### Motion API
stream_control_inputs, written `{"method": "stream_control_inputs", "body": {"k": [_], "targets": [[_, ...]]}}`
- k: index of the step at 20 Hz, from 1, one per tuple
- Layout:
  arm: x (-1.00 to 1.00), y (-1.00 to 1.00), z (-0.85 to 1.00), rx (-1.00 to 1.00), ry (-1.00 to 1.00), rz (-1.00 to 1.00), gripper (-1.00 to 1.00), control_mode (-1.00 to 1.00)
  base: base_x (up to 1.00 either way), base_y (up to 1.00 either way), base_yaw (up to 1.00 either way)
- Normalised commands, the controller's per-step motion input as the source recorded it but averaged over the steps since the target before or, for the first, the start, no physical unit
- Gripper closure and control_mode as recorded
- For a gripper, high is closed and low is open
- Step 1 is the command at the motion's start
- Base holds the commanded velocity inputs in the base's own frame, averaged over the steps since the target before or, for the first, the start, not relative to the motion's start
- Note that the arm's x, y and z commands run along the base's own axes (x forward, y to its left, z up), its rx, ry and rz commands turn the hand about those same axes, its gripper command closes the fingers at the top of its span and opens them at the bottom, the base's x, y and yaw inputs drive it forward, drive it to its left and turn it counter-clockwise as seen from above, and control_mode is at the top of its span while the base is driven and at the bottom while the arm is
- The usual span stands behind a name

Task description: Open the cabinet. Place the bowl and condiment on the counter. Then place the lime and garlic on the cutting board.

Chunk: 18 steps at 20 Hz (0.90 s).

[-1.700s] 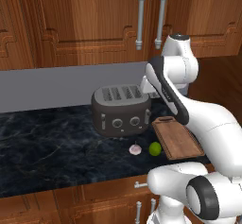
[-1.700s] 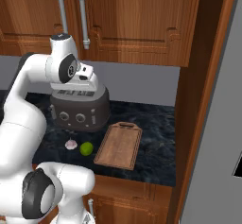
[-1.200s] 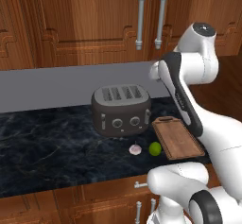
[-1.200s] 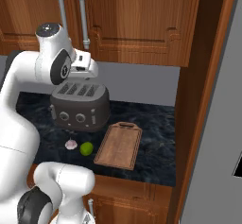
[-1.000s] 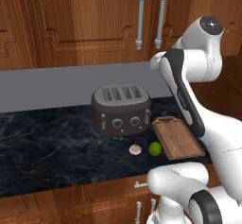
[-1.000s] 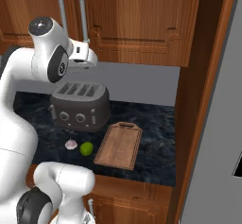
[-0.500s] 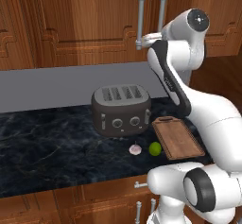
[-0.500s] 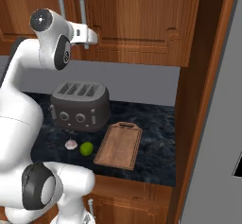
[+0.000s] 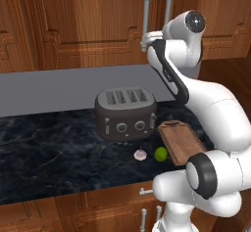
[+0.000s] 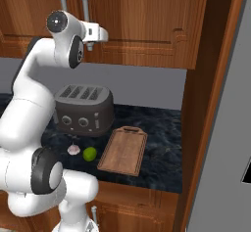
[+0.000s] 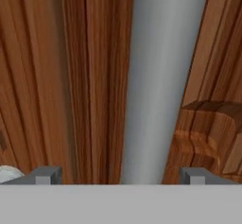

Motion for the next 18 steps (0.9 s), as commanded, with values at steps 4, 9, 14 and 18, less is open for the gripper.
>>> {"method": "stream_control_inputs", "body": {"k": [4,9,14,18], "targets": [[0.59,-0.07,0.00,0.00,0.00,0.00,-1.00,-1.00,0.00,0.00,0.00],[0.28,-0.09,-0.05,0.01,0.00,0.00,1.00,-1.00,0.00,0.00,0.00],[-0.64,-0.67,0.00,0.00,0.00,0.00,1.00,-1.00,0.00,0.00,0.00],[-1.00,-0.71,0.00,0.00,-0.04,0.00,1.00,-1.00,0.00,0.00,0.00]]}}
